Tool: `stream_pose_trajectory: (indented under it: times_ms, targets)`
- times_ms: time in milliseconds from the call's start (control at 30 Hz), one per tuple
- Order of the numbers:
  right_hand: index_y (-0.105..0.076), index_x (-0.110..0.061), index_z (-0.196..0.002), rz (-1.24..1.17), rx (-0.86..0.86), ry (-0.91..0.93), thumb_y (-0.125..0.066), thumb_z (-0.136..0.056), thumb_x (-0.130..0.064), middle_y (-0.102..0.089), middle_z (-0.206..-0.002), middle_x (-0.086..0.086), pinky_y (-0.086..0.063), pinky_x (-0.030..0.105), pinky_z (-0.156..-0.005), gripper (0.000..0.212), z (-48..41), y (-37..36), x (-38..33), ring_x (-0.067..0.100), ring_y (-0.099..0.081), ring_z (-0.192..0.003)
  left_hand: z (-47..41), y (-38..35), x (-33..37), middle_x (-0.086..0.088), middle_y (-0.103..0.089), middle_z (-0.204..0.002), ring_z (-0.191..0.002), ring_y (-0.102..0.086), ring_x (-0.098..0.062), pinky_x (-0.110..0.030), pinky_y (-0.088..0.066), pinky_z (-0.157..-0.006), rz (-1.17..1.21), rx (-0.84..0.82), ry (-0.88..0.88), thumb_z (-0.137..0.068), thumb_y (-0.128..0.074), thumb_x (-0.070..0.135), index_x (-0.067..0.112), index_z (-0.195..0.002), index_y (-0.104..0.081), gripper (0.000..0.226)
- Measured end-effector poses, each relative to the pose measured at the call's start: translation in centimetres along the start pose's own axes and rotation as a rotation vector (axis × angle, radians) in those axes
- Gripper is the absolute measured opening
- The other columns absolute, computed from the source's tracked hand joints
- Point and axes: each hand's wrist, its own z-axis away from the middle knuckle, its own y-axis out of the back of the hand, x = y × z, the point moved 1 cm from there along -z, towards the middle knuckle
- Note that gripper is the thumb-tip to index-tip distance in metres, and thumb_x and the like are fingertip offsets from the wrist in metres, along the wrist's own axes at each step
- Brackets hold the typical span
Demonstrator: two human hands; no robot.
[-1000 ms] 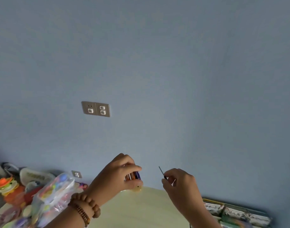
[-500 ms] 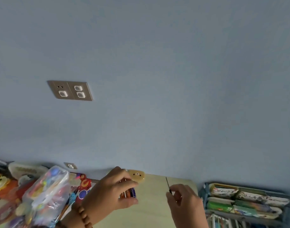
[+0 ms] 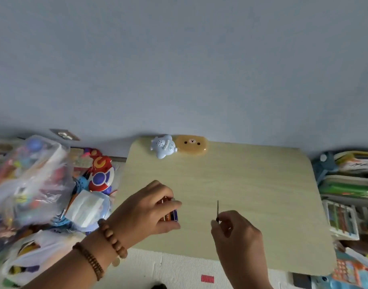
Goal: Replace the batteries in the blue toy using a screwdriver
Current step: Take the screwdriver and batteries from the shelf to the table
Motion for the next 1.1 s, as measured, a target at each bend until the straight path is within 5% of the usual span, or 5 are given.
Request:
stream_pose_trajectory:
  times_ms: [133, 300, 533, 1100]
  targets:
    - [-0.07, -0.023, -0.084, 0.074, 0.001, 0.012, -0.072, -0.081, -0.022, -0.067, -0.069, -0.008, -0.053, 0.03, -0.062, 0.004, -1.4, -6.7, 3.0, 0.01, -0.063, -0.063, 1.8, -7.4, -4.3, -0.007, -0.064, -0.097, -0.087, -0.059, -0.024, -0.038, -0.057, -0.071, -0.003, -0.023, -0.053, -0.085, -0.071, 0.048, 0.012, -0.104, -0.075, 0.041]
    - [-0.07, -0.023, -0.095, 0.154, 0.026, 0.052, -0.073, -0.081, -0.02, -0.068, -0.07, -0.007, -0.055, 0.035, -0.056, 0.015, -1.7, -11.9, 6.4, 0.018, -0.065, -0.06, 3.4, -13.7, -7.4, -0.008, -0.064, -0.099, -0.089, -0.058, -0.025, -0.04, -0.056, -0.067, 0.008, -0.08, -0.086, -0.087, -0.068, 0.045, 0.012, -0.098, -0.074, 0.036]
    - [-0.071, -0.016, -0.093, 0.292, 0.157, 0.238, -0.074, -0.08, -0.012, -0.057, -0.064, -0.002, -0.049, 0.032, -0.042, 0.014, -2.4, -14.8, 8.5, 0.021, -0.054, -0.05, 4.8, -17.2, -9.9, -0.009, -0.064, -0.103, -0.09, -0.059, -0.024, -0.039, -0.055, -0.076, 0.029, -0.081, -0.102, -0.083, -0.076, 0.044, 0.012, -0.102, -0.073, 0.038]
    - [-0.079, -0.021, -0.089, 0.333, 0.422, 0.406, -0.067, -0.078, -0.03, -0.064, -0.062, 0.0, -0.051, 0.029, -0.043, 0.019, -3.1, -17.2, 9.7, 0.022, -0.062, -0.047, 6.0, -18.6, -11.2, -0.004, -0.065, -0.107, -0.093, -0.06, -0.021, -0.036, -0.052, -0.084, 0.16, 0.084, -0.076, -0.083, -0.069, 0.06, 0.019, -0.107, -0.075, 0.048]
